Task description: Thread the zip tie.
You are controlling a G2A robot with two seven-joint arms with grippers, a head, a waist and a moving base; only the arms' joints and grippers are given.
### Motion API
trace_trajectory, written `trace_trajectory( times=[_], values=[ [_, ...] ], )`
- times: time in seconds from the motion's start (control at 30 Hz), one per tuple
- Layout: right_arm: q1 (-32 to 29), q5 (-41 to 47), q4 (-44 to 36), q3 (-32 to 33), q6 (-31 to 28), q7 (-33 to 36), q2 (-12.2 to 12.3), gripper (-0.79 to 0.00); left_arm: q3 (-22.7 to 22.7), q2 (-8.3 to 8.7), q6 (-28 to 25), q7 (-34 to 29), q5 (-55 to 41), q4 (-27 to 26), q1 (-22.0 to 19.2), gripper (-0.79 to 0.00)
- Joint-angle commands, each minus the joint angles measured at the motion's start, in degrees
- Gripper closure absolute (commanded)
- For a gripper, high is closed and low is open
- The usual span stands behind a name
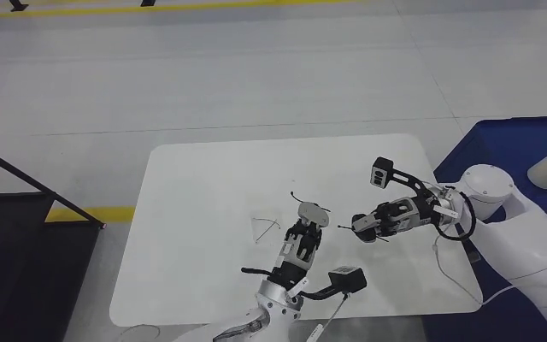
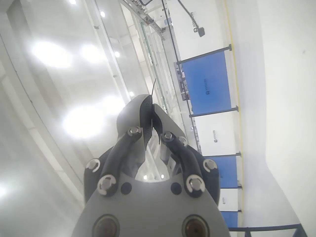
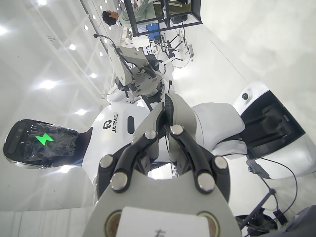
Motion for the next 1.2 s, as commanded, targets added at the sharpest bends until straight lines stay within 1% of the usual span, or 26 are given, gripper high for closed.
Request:
trace_trajectory(
  times=[0.0,0.03,0.07,0.27,0.43,0.87,1.17],
  values=[
    [-0.23,0.16,-0.13,0.24,0.42,0.28,-0.03,0.0,4.41,0.59,-0.63,-3.82,0.0,1.14,-3.95,0.0],
    [-0.3,0.27,-0.25,0.27,0.72,0.7,-0.06,0.0,6.5,0.8,-0.94,-5.39,0.0,1.59,-5.51,0.0],
    [-0.3,0.36,-0.22,0.39,0.78,0.83,-0.1,0.0,7.62,0.97,-1.07,-6.46,0.0,1.96,-6.73,0.0],
    [-0.22,0.86,0.49,0.81,1.73,1.52,-0.36,0.0,7.62,1.91,-1.87,-0.87,0.0,1.78,-7.29,0.0],
    [0.0,0.59,0.73,1.1,1.93,1.54,-0.6,0.0,7.62,2.86,-2.98,1.58,0.0,1.07,-7.92,0.0],
    [-0.27,0.03,0.22,1.43,2.41,0.47,-1.23,0.0,7.62,4.76,-3.91,5.07,0.0,-0.3,-8.98,0.0],
    [-0.84,-0.17,-0.32,2.25,2.54,0.89,-1.43,0.0,7.62,5.26,-5.42,6.85,0.0,-0.44,-9.42,0.0]
  ],
)
